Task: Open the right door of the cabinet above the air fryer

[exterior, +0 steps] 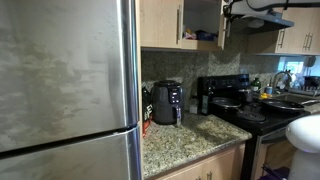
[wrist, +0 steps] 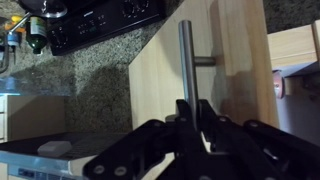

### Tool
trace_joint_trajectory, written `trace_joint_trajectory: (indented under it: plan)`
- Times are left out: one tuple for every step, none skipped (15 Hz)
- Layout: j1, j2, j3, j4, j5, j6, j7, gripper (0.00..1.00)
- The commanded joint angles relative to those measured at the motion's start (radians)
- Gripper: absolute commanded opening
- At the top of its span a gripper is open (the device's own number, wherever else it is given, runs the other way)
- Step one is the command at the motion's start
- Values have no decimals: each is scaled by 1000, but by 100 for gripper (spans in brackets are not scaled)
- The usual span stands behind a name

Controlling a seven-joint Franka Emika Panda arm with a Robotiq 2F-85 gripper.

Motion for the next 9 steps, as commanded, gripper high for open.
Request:
trace_joint_trajectory:
  plan:
    - [-102,-132,-52,8,-17,-60,-43,4]
    - [-119,-160,-67,16,-18,-60,-47,4]
    - [-85,-107,-26,4,32,-19,-33,17]
    - [-111,-138,-45,9,28,-23,-44,17]
    - [-128,-163,-61,8,28,-28,-57,17]
    - [-135,-178,-69,8,29,-33,-64,17]
    - [-137,-182,-69,8,28,-36,-64,4]
    - [-158,-195,-75,-10,27,-93,-71,4]
    - [-138,-219,-97,-40,62,-176,-95,4]
